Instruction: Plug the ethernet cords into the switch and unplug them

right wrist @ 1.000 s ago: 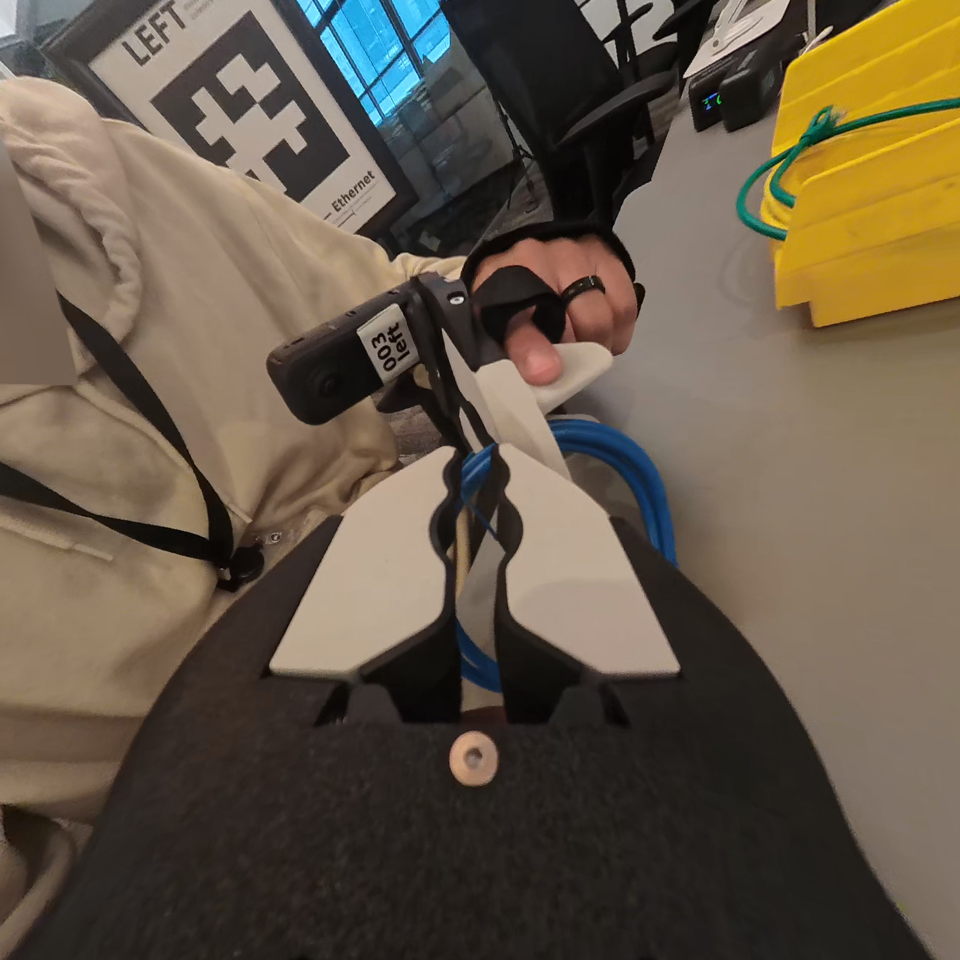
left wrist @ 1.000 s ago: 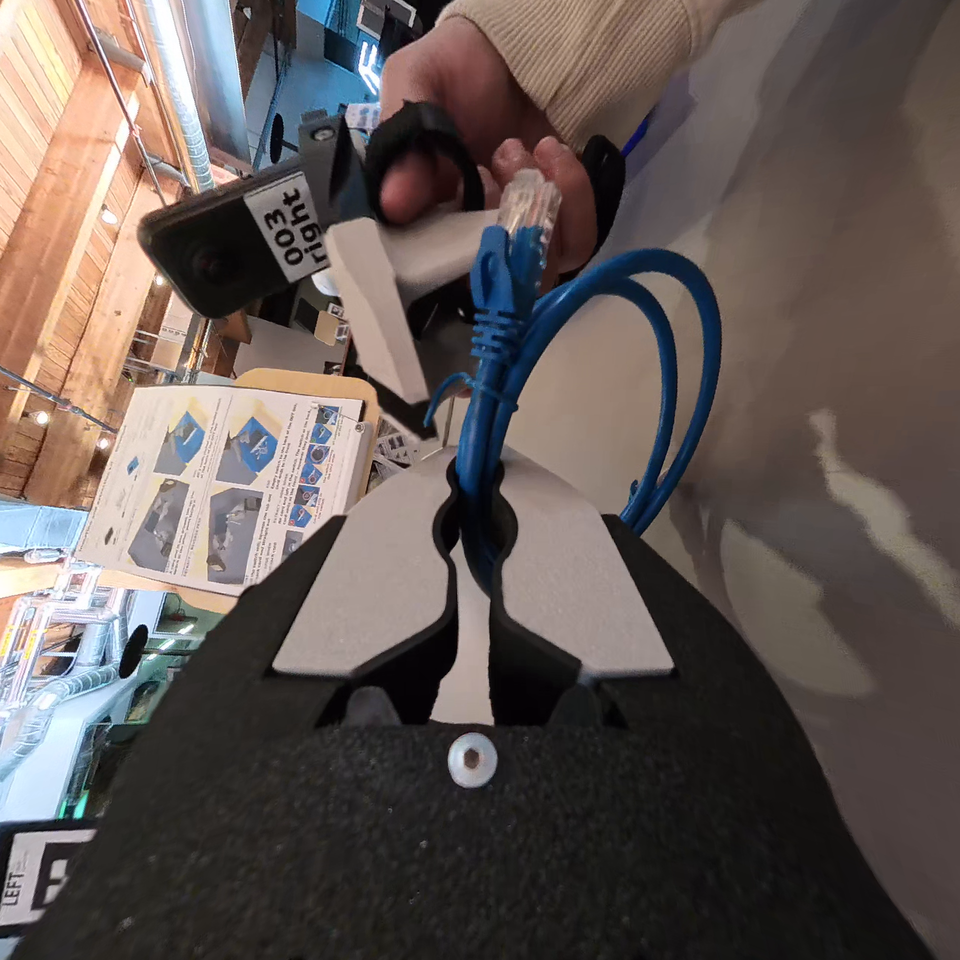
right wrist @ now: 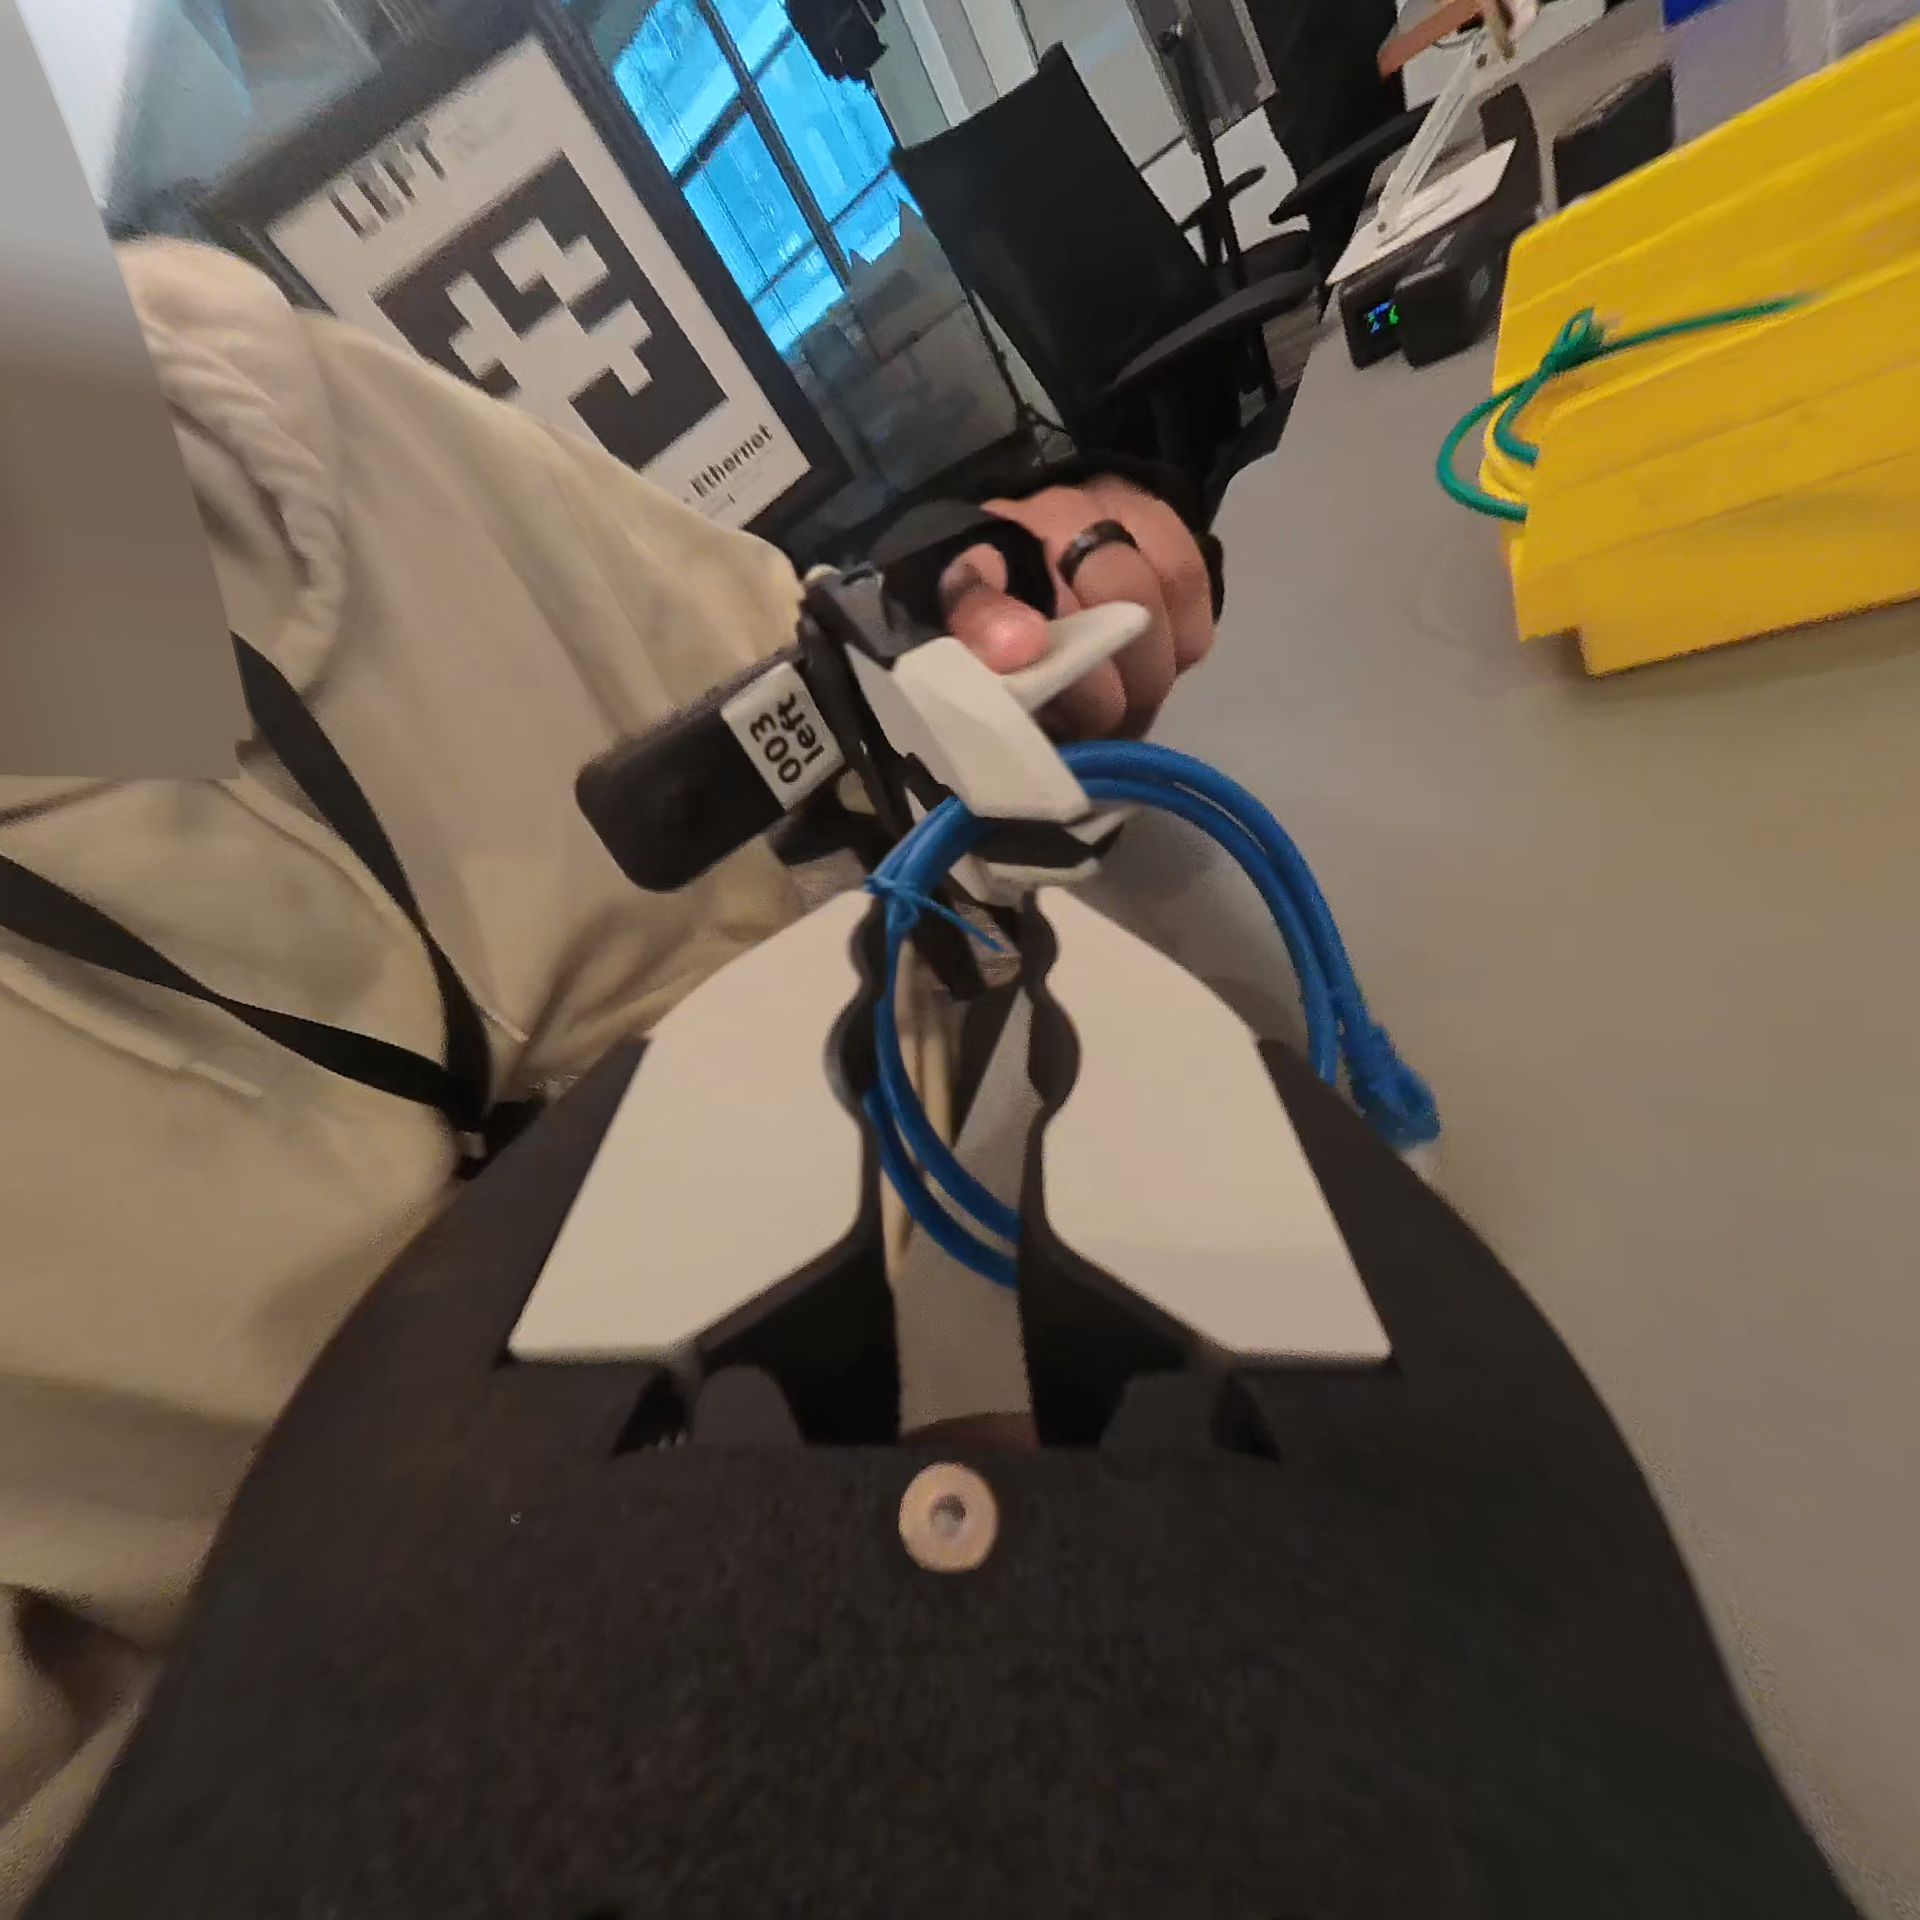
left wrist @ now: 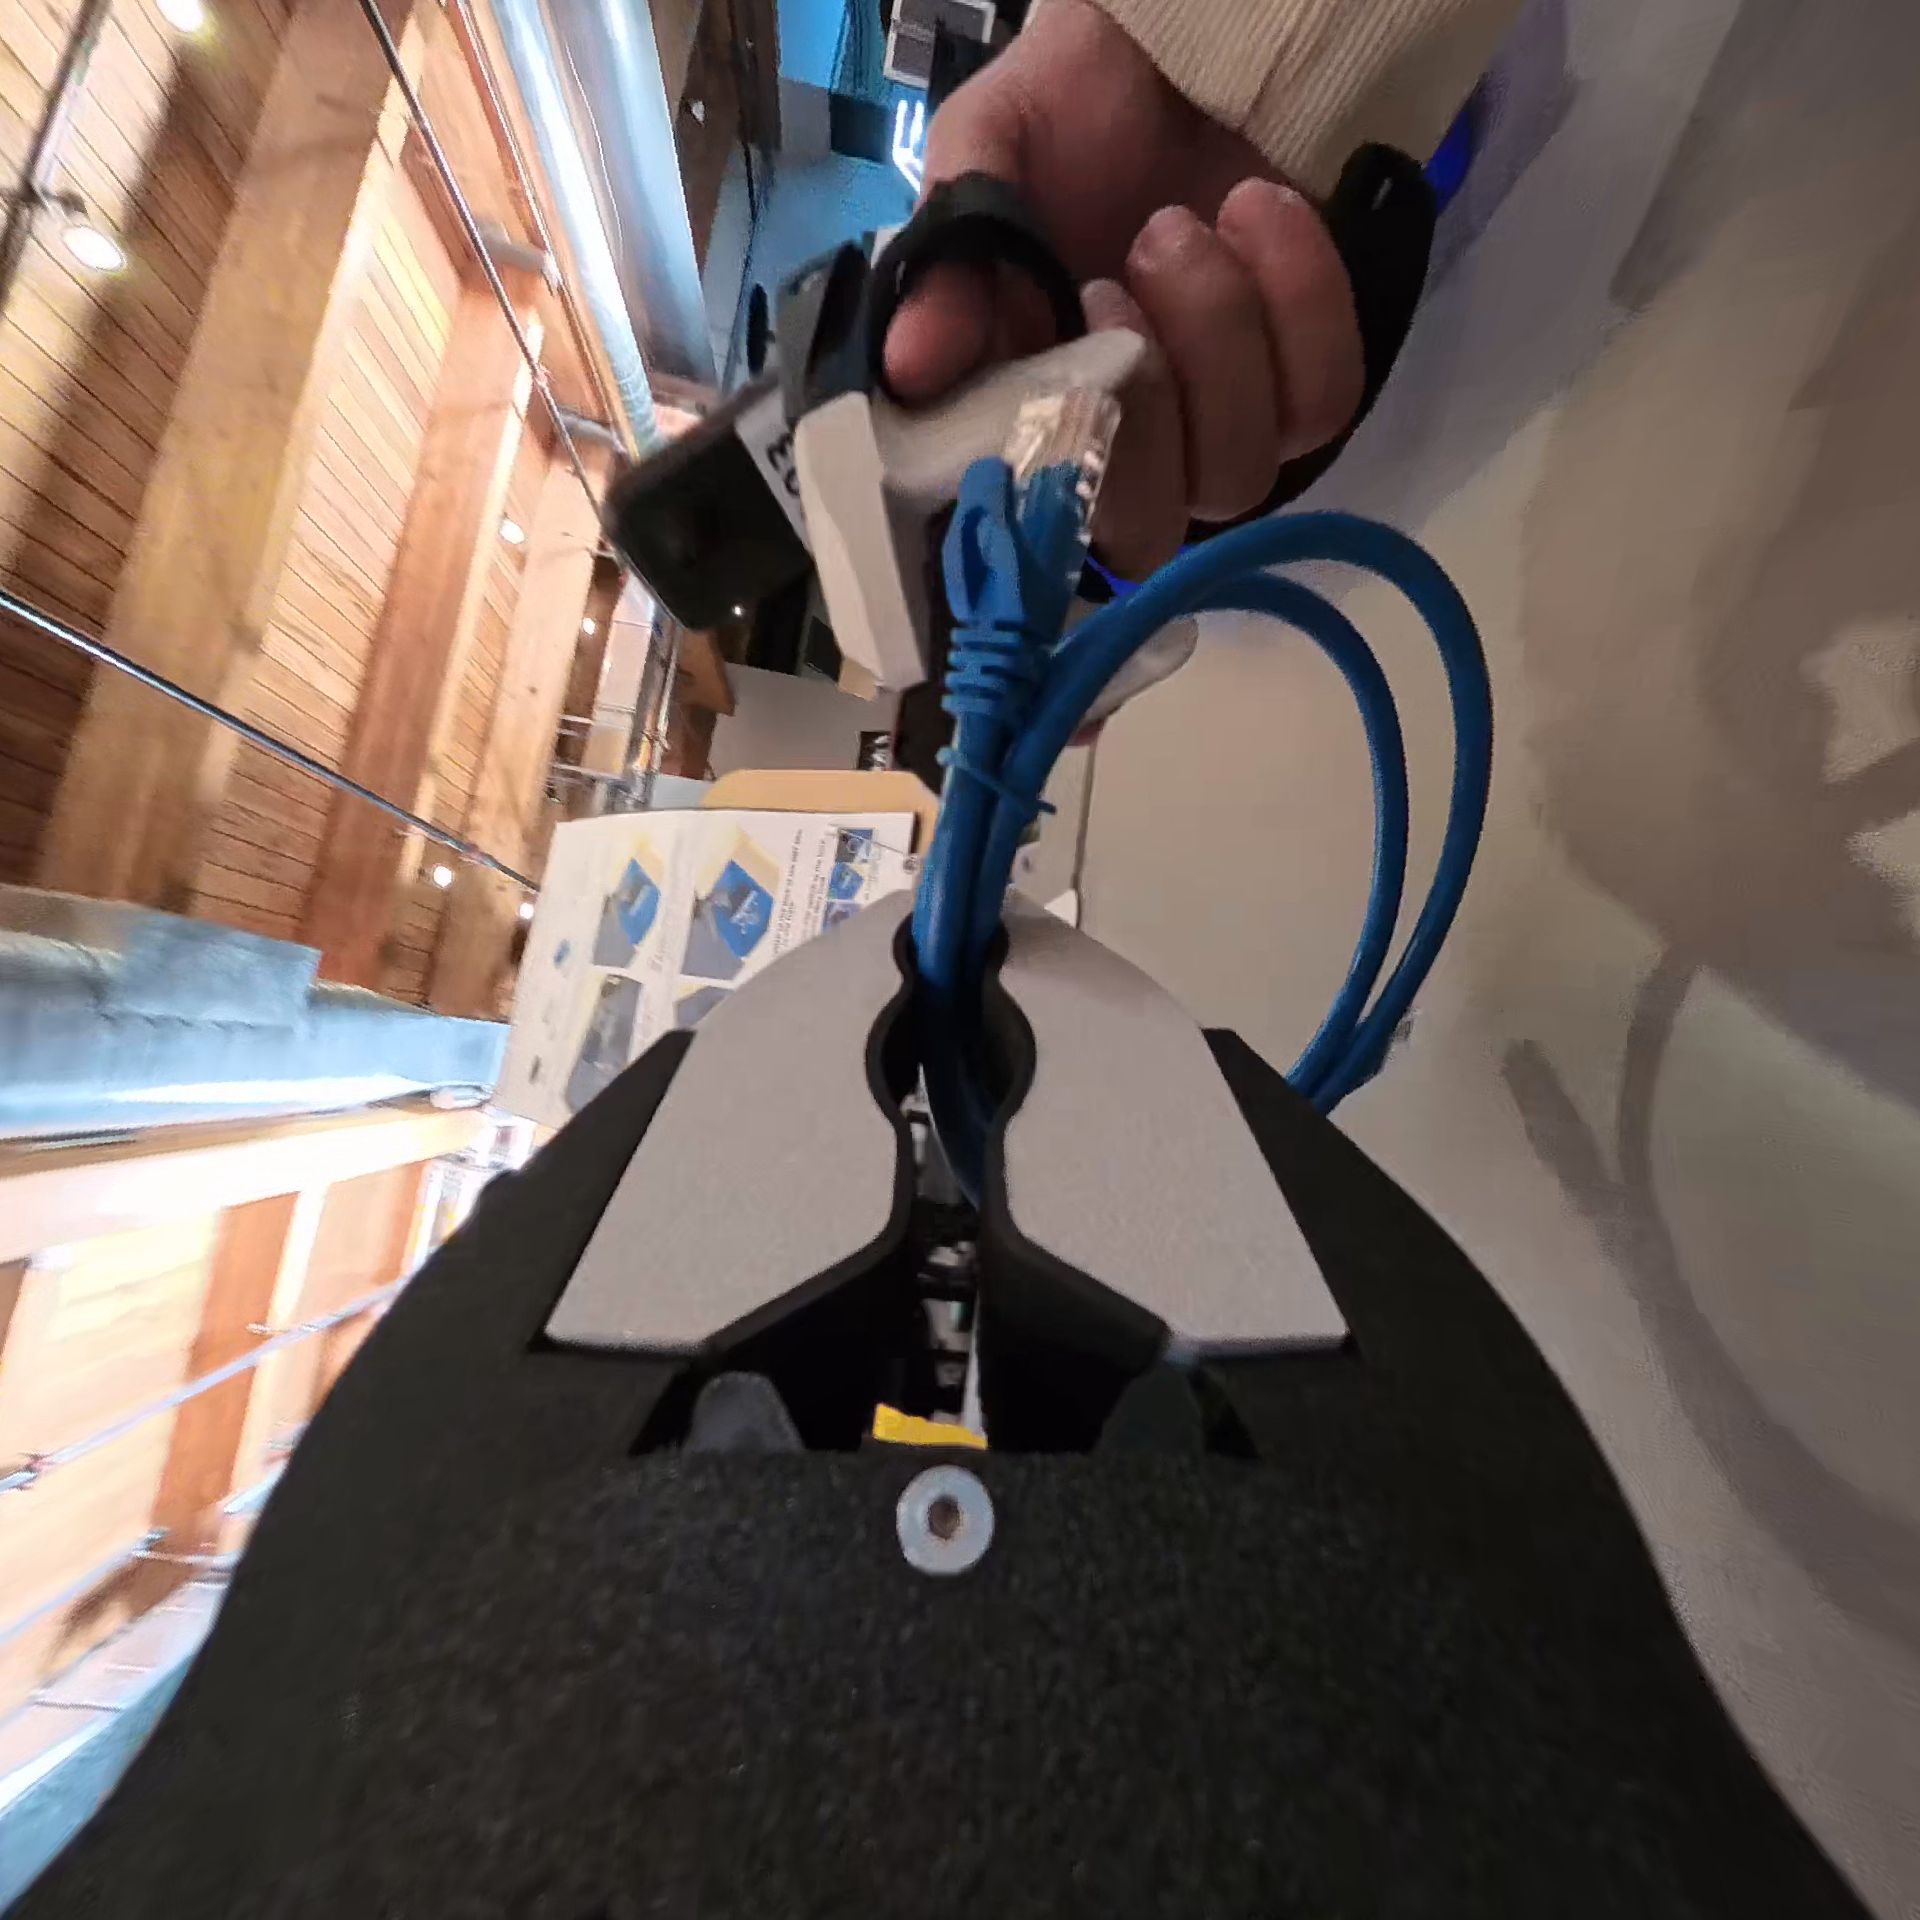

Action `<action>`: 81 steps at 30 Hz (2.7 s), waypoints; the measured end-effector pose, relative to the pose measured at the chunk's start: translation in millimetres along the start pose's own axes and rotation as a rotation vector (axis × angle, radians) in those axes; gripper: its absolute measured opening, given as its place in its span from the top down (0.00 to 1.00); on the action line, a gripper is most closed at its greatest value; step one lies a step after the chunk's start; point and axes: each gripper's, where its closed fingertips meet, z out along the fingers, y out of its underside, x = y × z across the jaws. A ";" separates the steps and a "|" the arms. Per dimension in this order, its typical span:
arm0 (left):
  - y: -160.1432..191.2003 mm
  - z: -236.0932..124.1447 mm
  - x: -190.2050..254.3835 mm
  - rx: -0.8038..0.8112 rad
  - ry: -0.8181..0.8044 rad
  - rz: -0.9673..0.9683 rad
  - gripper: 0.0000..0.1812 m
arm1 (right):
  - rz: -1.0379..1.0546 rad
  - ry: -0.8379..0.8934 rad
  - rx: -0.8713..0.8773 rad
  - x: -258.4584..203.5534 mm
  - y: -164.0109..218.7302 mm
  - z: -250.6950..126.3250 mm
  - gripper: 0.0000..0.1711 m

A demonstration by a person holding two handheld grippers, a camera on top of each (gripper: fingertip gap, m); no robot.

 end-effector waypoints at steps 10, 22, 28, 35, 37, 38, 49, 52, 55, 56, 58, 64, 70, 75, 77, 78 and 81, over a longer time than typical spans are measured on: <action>1.3 -0.1 5.2 -0.044 -0.049 0.215 0.97 | 0.181 -0.097 -0.090 3.6 29.7 10.8 0.81; 3.4 3.3 19.6 -0.058 0.008 0.212 0.97 | 0.161 -0.166 -0.012 -9.4 12.4 11.7 0.81; 12.3 5.7 20.8 -0.091 0.023 0.193 0.97 | 0.124 -0.163 -0.009 -15.9 9.4 9.8 0.84; 17.6 6.6 19.5 -0.109 0.026 0.169 0.97 | 0.093 -0.108 -0.067 -12.5 18.4 7.4 0.89; 18.8 7.0 19.7 -0.118 0.023 0.180 0.97 | 0.093 -0.092 -0.078 -10.0 21.1 5.3 0.90; 19.1 6.9 19.6 -0.118 0.020 0.186 0.97 | 0.089 -0.068 -0.083 -6.7 21.8 4.0 0.90; 27.2 8.7 21.1 -0.147 0.035 0.177 0.97 | -0.079 0.131 -0.068 -0.4 2.7 1.1 0.86; 29.3 9.2 20.2 -0.157 0.037 0.168 0.97 | -0.135 0.163 -0.097 0.1 4.4 6.5 0.89; 29.9 9.1 20.0 -0.162 0.037 0.169 0.97 | -0.173 0.211 -0.103 6.3 4.1 7.0 0.99; 30.0 9.2 19.9 -0.165 0.037 0.167 0.97 | -0.179 0.216 -0.098 7.2 3.2 6.1 1.00; 31.4 9.4 18.7 -0.175 0.032 0.159 0.97 | -0.171 0.218 -0.101 8.8 4.0 3.7 1.00; 32.2 9.3 6.0 -0.187 -0.016 0.095 0.97 | -0.127 0.245 -0.125 22.7 14.7 -7.0 1.00; 21.6 7.7 3.7 -0.154 -0.033 0.111 0.97 | -0.106 0.293 -0.147 42.6 25.3 -0.8 1.00; 22.8 9.1 10.9 -0.160 -0.015 0.140 0.97 | -0.102 0.279 -0.109 40.7 18.3 0.2 1.00; 25.1 8.9 9.0 -0.166 -0.014 0.127 0.97 | -0.088 0.246 -0.058 33.0 10.7 -8.6 1.00; 25.9 9.0 8.5 -0.168 -0.014 0.124 0.97 | -0.079 0.211 -0.031 26.4 7.4 -11.7 0.96; 27.5 10.1 10.3 -0.174 -0.010 0.135 0.97 | -0.042 0.133 -0.025 12.6 6.8 -12.7 0.89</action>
